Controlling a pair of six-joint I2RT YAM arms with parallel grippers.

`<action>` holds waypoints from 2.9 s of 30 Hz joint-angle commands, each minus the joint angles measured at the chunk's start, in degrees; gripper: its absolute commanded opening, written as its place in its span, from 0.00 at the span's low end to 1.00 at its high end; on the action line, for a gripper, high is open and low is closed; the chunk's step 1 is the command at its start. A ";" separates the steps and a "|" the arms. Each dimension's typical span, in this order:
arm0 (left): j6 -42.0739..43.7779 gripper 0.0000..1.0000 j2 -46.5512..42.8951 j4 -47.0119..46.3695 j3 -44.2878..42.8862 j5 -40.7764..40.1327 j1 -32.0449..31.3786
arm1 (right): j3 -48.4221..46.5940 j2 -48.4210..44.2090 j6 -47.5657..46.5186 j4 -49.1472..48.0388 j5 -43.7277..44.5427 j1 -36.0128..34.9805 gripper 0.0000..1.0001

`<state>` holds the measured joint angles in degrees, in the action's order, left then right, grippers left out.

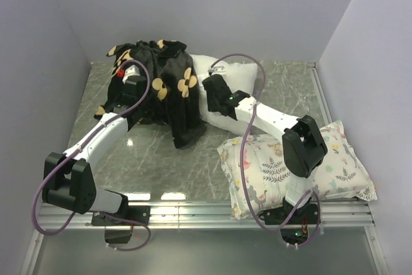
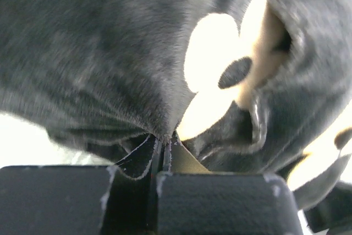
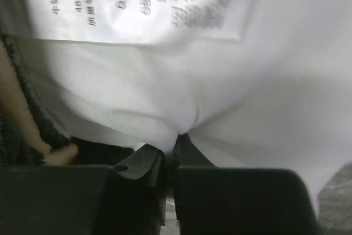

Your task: Remove the pillowcase from the pillow

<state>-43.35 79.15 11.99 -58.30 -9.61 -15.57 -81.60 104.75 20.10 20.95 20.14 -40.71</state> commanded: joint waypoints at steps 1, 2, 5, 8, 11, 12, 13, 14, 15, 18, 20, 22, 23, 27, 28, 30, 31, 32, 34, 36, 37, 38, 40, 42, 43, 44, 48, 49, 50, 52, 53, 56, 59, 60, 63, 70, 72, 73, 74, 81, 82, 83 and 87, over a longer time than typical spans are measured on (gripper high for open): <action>0.72 0.01 -2.43 3.46 -2.60 -3.04 0.19 | -2.42 -0.42 1.44 2.51 4.91 4.40 0.00; 0.81 0.01 -2.08 4.26 -3.21 -3.75 0.45 | -3.29 -0.68 1.61 3.21 4.82 6.24 0.00; 0.64 0.00 -2.33 5.76 -4.10 -4.19 2.20 | -3.48 -2.53 1.61 4.27 3.50 9.67 0.00; -0.06 0.00 -2.95 8.30 -4.19 -3.41 7.89 | -2.95 -4.11 1.87 5.59 3.33 12.40 0.00; -0.59 0.00 -6.10 9.63 -2.61 -1.47 17.11 | 0.29 -6.48 3.10 5.16 0.61 17.23 0.00; -0.16 0.01 -6.99 10.15 -2.00 -1.38 19.50 | 1.35 -7.97 3.45 4.37 -0.27 19.94 0.00; 0.20 0.00 -7.78 10.59 -1.82 -1.99 21.96 | 3.27 -8.68 3.81 4.01 -2.19 21.45 0.00; 0.37 0.00 -9.01 11.30 -1.90 -2.87 26.51 | 4.08 -9.38 4.24 3.66 -2.99 22.77 0.00; 0.46 0.00 -9.54 12.17 -1.64 -3.05 29.00 | 4.78 -10.08 4.42 3.22 -3.79 24.61 0.00; 0.11 0.01 -10.86 11.39 -0.32 1.78 35.78 | 5.49 -11.85 4.25 3.04 -4.67 25.33 0.00; 0.72 0.01 -10.43 11.13 -0.32 4.84 35.79 | 4.88 -12.11 4.42 3.13 -5.81 25.24 0.00; 1.25 0.01 -10.42 10.43 0.29 7.57 35.61 | 4.70 -12.20 4.34 2.70 -7.30 24.80 0.00; 1.78 0.00 -11.12 9.64 0.64 10.11 35.35 | 4.61 -12.37 3.90 2.69 -7.83 24.28 0.00; 5.11 0.01 -12.53 10.95 -0.31 9.79 31.67 | 3.74 -12.65 2.84 3.03 -5.21 21.99 0.00; 5.47 0.00 -13.23 11.82 -0.75 9.78 31.22 | 2.34 -12.29 2.67 3.74 -5.29 22.07 0.00; 7.05 0.08 -13.85 12.18 -2.33 11.18 31.13 | 1.89 -12.72 2.32 4.19 -5.81 21.90 0.00; 7.92 0.17 -14.03 12.18 -3.04 12.49 29.91 | 2.67 -13.34 2.23 3.75 -6.42 21.73 0.00; 8.37 0.27 -13.94 13.49 -5.39 12.59 28.68 | 3.11 -13.78 2.14 3.57 -6.34 21.29 0.00; 9.77 0.62 -14.03 14.73 -7.78 9.79 24.47 | 3.64 -14.40 1.96 3.66 -5.90 21.11 0.00; 9.87 0.80 -14.38 15.87 -11.03 1.82 16.65 | 3.73 -14.48 1.88 4.27 -5.82 20.76 0.00; 9.78 0.82 -14.03 15.79 -11.91 1.26 12.54 | 4.08 -14.66 1.61 4.19 -5.64 20.58 0.00; 9.08 0.84 -13.68 15.26 -13.23 0.91 10.93 | 4.34 -15.01 1.61 4.10 -5.64 20.32 0.00; 8.38 0.86 -11.15 14.30 -14.55 0.64 5.76 | 5.05 -15.72 1.52 3.75 -5.46 19.70 0.00; 8.28 0.87 -8.16 13.15 -17.10 0.03 1.62 | 5.31 -16.15 1.35 3.66 -5.03 19.09 0.00; 8.46 0.87 -4.31 12.97 -18.32 -1.37 -2.58 | 5.23 -15.98 1.17 3.75 -4.85 18.48 0.00; 8.90 0.88 -2.18 12.62 -20.77 -1.99 -4.53 | 5.23 -15.89 1.09 3.75 -4.76 18.04 0.00; 9.16 0.89 9.41 11.12 -27.99 -1.21 -9.47 | 5.23 -14.93 1.08 4.10 -4.23 17.16 0.00; 9.08 0.89 13.62 10.78 -29.31 -0.60 -10.17 | 5.23 -14.84 1.08 4.10 -4.32 16.98 0.00; 8.64 0.88 15.40 10.43 -31.24 0.02 -10.53 | 5.40 -14.66 1.17 4.01 -4.49 17.07 0.00; 8.38 0.83 19.35 10.07 -32.48 -0.32 -10.71 | 5.66 -14.14 1.08 3.48 -4.67 16.98 0.00; 8.02 0.78 20.59 10.68 -34.23 -1.46 -10.79 | 5.67 -13.53 1.00 3.57 -4.32 16.98 0.00; 8.20 0.34 24.29 15.59 -37.75 -5.32 -10.71 | 5.84 -12.64 1.00 3.66 -3.27 17.07 0.00; 6.71 0.00 25.00 20.25 -38.47 -13.14 -8.26 | 6.72 -12.46 1.35 3.40 -3.35 18.38 0.00; 6.01 0.01 24.39 20.70 -37.59 -15.59 -6.94 | 7.07 -12.55 1.43 3.66 -3.62 19.69 0.00; 3.37 0.00 18.86 18.88 -30.66 -15.89 1.66 | 9.60 -14.30 2.05 3.05 -5.37 22.68 0.00; 0.55 0.00 7.78 14.03 -18.34 -6.66 24.08 | 13.31 -17.74 3.28 1.38 -9.33 29.63 0.00; 1.34 0.00 7.94 13.77 -18.25 -3.42 24.27 | 12.61 -17.74 3.63 1.37 -10.38 29.55 0.00; 1.95 0.00 8.38 13.15 -18.34 -0.27 23.75 | 12.26 -17.74 3.63 1.37 -10.82 29.46 0.00; 2.91 0.00 8.56 12.02 -18.34 4.29 23.31 | 12.00 -17.65 3.63 1.29 -11.09 28.85 0.00; 6.96 0.77 3.74 13.23 -18.08 3.30 13.04 | 7.60 -16.60 1.96 2.69 -10.38 26.82 0.00; 6.88 0.79 1.29 14.45 -17.64 -0.12 10.15 | 7.51 -16.68 1.79 2.69 -10.21 26.73 0.00; 6.36 0.80 -0.30 16.12 -16.85 -3.37 8.12 | 7.34 -16.77 1.70 2.78 -10.38 26.65 0.00; 1.97 0.84 -8.56 19.81 -11.32 -20.51 -2.87 | 6.29 -17.21 1.70 3.22 -10.39 26.12 0.01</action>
<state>-38.87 77.80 28.42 -72.05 -15.49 -12.49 -71.68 89.43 22.33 23.94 5.85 -15.29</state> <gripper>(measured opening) 0.842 0.034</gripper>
